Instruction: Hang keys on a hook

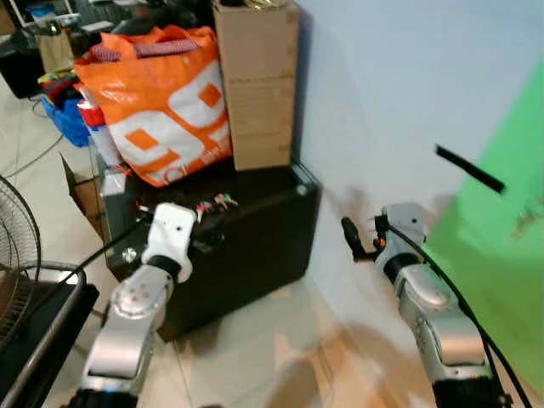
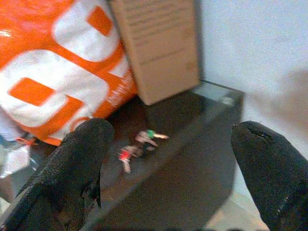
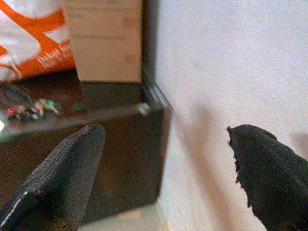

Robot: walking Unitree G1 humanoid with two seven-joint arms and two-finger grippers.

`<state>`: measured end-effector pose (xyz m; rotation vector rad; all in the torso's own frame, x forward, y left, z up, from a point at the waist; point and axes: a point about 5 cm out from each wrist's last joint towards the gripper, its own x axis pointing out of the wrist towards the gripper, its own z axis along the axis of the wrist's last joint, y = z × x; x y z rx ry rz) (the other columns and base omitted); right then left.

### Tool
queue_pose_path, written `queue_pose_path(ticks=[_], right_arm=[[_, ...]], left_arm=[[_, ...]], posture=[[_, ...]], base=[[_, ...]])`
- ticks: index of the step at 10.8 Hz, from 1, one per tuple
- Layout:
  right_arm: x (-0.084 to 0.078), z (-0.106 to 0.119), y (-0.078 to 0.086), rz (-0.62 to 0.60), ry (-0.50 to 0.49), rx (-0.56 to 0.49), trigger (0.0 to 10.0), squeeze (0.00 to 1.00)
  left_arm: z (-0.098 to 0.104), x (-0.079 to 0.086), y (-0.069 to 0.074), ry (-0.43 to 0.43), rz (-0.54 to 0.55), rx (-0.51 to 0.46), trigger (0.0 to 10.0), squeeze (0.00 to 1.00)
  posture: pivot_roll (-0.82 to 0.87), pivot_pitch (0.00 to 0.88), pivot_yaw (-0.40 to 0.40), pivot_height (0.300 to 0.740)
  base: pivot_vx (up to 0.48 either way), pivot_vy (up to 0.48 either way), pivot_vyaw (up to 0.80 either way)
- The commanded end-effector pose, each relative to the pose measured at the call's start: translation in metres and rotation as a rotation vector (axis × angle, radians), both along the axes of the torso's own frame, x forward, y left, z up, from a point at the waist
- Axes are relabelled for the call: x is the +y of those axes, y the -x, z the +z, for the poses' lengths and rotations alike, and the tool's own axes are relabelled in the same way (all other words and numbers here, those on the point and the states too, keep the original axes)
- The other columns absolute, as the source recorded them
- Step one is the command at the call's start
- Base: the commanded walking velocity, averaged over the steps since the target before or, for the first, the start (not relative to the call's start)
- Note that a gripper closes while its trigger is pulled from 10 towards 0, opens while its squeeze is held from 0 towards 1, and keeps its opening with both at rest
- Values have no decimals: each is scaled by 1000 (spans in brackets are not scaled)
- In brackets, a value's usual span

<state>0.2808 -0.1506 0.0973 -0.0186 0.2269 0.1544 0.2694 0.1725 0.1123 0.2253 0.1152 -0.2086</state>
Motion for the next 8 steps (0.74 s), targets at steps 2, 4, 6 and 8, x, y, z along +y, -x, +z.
queue_pose_path(ticks=[2, 4, 6, 8], right_arm=[[8, 4, -3, 38, 2, -13, 10000, 1000], [10, 4, -3, 76, 9, -14, 10000, 1000], [11, 4, -3, 83, 12, -13, 10000, 1000], [12, 4, -2, 88, 15, -12, 10000, 1000]], left_arm=[[2, 7, 1, -3, 25, -1, 10000, 20], [2, 7, 2, -1, 29, 0, 10000, 24], [2, 7, 2, 0, 30, 0, 10000, 47], [2, 8, 3, 2, 29, 0, 10000, 59]], posture=[[-21, 0, -3, 740], [-17, 0, -7, 740], [-15, 0, -10, 740], [-17, 0, -9, 740]], base=[[306, 0, 0], [322, 0, 0], [341, 0, 800], [354, 0, 800]])
